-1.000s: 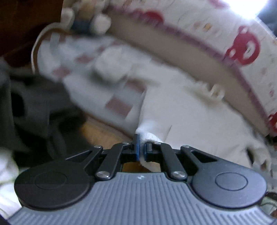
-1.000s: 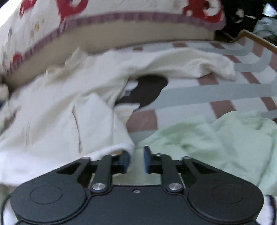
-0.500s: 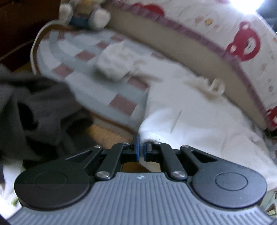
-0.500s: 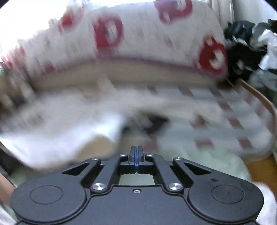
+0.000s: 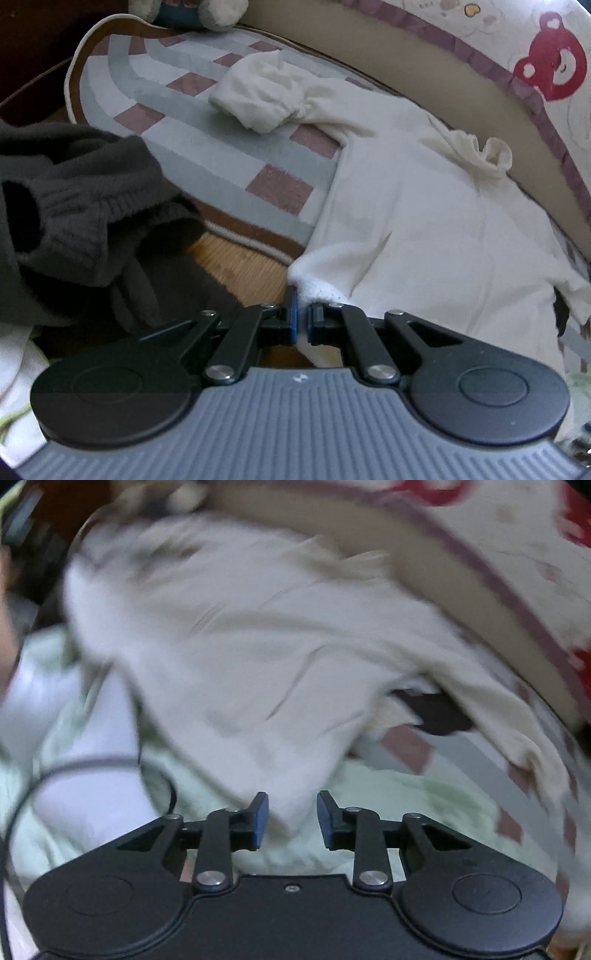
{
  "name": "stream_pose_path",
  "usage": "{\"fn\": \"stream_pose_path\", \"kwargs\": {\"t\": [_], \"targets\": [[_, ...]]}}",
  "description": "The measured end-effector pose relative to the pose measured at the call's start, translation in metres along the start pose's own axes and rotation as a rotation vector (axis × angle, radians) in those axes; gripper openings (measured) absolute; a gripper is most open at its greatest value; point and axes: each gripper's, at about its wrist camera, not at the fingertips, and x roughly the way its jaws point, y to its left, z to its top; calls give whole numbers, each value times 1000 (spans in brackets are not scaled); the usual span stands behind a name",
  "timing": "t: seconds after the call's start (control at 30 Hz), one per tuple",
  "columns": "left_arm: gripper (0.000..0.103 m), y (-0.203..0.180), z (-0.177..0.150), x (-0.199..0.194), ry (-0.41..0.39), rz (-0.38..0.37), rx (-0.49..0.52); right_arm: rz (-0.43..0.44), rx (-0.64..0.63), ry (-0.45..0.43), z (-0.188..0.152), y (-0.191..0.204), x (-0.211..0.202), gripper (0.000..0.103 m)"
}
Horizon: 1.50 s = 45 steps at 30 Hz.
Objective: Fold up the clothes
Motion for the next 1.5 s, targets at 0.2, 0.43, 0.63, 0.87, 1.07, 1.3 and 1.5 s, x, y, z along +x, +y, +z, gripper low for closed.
{"fn": "stream_pose_path", "kwargs": {"t": [0.2, 0.43, 0.63, 0.87, 1.07, 1.3, 1.5], "targets": [[5, -11, 18, 8, 0, -16, 23, -42, -238, 69, -2, 19, 29, 34], [5, -20, 24, 30, 11, -6, 41, -64, -317, 39, -7, 25, 36, 34], [5, -29, 21, 33, 0, 5, 99, -161, -64, -45, 14, 1, 48, 16], [5, -29, 24, 13, 15, -93, 81, 72, 565, -367, 19, -84, -24, 3], [5, 2, 10, -14, 38, -133, -48, 121, 786, -519, -25, -71, -105, 3], [4, -15, -1, -28, -34, -122, 78, 46, 891, -373, -55, -68, -63, 3], [4, -36, 13, -52, -71, -83, 160, 158, 876, -511, -45, -74, -79, 3]]}}
